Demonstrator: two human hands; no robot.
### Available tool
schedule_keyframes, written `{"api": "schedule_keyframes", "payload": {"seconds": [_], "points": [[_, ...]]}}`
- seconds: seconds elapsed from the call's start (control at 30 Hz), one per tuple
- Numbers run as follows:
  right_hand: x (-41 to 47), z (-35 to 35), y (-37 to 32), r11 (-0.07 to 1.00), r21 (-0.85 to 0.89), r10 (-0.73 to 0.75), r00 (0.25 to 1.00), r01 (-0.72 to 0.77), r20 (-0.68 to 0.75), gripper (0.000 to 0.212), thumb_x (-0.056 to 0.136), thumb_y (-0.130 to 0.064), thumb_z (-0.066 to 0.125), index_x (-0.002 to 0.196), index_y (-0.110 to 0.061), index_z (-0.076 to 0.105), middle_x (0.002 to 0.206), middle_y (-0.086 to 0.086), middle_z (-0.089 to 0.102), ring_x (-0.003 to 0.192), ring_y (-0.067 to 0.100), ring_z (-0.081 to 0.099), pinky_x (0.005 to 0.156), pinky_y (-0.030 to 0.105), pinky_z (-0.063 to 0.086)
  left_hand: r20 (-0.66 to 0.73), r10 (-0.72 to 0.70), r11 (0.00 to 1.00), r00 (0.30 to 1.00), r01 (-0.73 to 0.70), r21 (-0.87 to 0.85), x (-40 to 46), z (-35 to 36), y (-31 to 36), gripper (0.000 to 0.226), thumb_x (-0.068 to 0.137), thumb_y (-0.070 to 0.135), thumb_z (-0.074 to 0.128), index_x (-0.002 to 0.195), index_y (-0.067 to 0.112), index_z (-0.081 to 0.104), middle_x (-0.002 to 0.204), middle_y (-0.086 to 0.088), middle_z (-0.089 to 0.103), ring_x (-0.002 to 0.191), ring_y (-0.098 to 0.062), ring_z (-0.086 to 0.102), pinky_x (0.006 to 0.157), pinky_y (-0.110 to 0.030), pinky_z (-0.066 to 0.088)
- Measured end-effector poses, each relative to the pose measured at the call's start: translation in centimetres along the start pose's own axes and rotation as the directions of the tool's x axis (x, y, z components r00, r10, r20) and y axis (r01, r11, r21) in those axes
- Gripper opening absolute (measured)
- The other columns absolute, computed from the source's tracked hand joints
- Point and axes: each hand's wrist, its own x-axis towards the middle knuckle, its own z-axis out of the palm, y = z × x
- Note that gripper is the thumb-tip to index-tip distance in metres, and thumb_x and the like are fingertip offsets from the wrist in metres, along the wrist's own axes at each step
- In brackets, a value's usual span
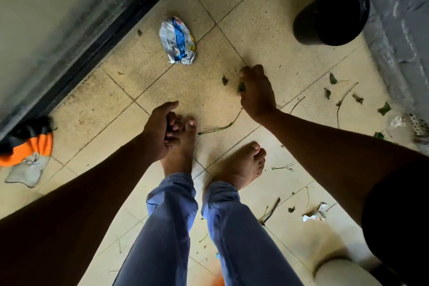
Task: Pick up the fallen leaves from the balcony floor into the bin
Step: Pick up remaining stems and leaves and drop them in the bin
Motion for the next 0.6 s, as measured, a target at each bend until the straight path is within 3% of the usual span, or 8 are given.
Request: {"api": "schedule_keyframes", "payload": {"seconds": [0.13, 0.33, 0.5, 0.6], "points": [[-0.5, 0.4, -0.7, 1.000, 0.026, 0.013, 1.000, -0.013, -0.025, 0.024, 0.082, 0.006, 0.069, 0.103, -0.005, 0.065, 0.107, 0.016, 0.063, 0.091, 0.034, 0.066, 0.073, 0.031, 0.046, 0.001, 0.009, 1.000, 1.000, -0.009, -0.012, 0.0, 0.1, 0.3, 0.050, 0.093, 0.044, 0.059, 0.054, 0.020, 0.037, 0.050, 0.003, 0.034, 0.036, -0.008, 0.022, 0.034, -0.012, 0.017], [-0.3, -0.3, -3.8, 0.975, 0.223, -0.007, 0.999, 0.016, -0.044, 0.049, 0.084, -0.001, 0.073, 0.127, -0.014, 0.055, 0.119, 0.012, 0.052, 0.097, 0.029, 0.061, 0.075, 0.031, 0.048, 0.047, 0.000, 1.000, 0.999, 0.000, 0.006, 0.3, 0.3, 0.0, 0.052, 0.094, 0.045, 0.059, 0.053, 0.021, 0.037, 0.049, 0.003, 0.035, 0.035, -0.008, 0.021, 0.035, -0.014, 0.015], [1.4, 0.7, -4.1, 0.994, 0.072, -0.080, 0.996, 0.079, 0.023, 0.030, 0.083, 0.000, 0.072, 0.110, -0.011, 0.064, 0.114, 0.012, 0.057, 0.087, 0.030, 0.066, 0.072, 0.035, 0.055, 0.053, 0.000, 1.000, 0.999, -0.001, 0.011, 0.4, -0.2, -0.2, 0.052, 0.094, 0.044, 0.058, 0.052, 0.022, 0.038, 0.050, 0.004, 0.035, 0.036, -0.008, 0.020, 0.036, -0.013, 0.014], [2.0, 0.7, -4.4, 0.993, -0.027, -0.112, 0.990, 0.115, 0.090, 0.017, 0.084, 0.000, 0.067, 0.098, -0.009, 0.070, 0.106, 0.011, 0.065, 0.089, 0.029, 0.066, 0.069, 0.028, 0.045, 0.047, 0.001, 1.000, 0.999, -0.002, 0.019, 0.2, -0.4, -0.5, 0.051, 0.094, 0.044, 0.058, 0.054, 0.021, 0.038, 0.051, 0.004, 0.035, 0.037, -0.008, 0.021, 0.035, -0.014, 0.016]]}}
